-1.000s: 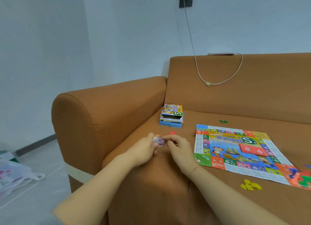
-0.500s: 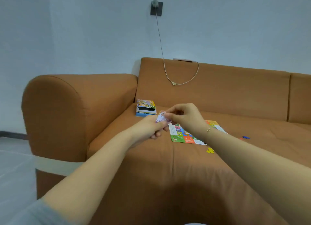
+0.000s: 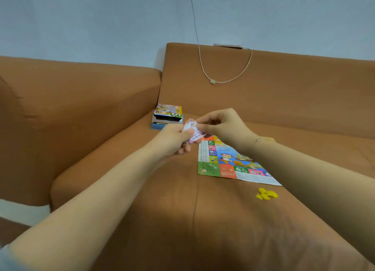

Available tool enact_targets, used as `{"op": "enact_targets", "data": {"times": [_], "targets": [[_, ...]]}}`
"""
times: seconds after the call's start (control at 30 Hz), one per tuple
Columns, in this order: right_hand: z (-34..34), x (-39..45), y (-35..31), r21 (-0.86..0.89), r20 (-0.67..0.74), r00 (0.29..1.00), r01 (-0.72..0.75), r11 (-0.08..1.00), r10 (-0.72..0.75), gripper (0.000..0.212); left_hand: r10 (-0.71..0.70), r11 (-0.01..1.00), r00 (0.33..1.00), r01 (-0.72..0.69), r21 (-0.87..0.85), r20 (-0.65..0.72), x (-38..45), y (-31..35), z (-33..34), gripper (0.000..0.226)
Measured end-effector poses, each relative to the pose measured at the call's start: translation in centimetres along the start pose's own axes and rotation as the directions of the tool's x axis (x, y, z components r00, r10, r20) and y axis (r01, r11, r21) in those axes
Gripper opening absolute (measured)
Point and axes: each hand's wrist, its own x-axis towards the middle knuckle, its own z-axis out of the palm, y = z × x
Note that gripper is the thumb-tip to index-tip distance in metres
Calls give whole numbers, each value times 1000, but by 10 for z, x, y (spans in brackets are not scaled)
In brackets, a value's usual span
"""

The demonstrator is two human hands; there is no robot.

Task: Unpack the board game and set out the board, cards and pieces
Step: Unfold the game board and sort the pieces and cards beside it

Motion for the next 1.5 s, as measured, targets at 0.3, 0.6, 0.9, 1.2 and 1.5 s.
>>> {"op": "enact_targets", "data": {"times": [0.3, 0.6, 0.9, 1.2, 1.5], "targets": [[-7, 121, 62, 135, 127, 988, -101, 986, 84, 23, 27, 996, 992, -17, 82, -122, 111, -18, -17, 22], [-1, 163, 76, 167, 100, 993, -74, 983, 57, 19, -36, 998, 978, 25, -59, -206, 148, -19, -28, 16], [25, 144, 51, 275, 57, 966, -257, 927, 251, 10, -332, 933, 929, 298, -200, -163, 114, 12, -55, 17], [18, 108, -1, 322, 218, 828, -561, 762, 517, 9, -585, 802, 769, 499, -329, -259, 68, 50, -59, 4], [22, 66, -31, 337, 257, 711, -701, 629, 655, 6, -740, 633, 667, 644, -429, -90, 23, 58, -59, 12]]}}
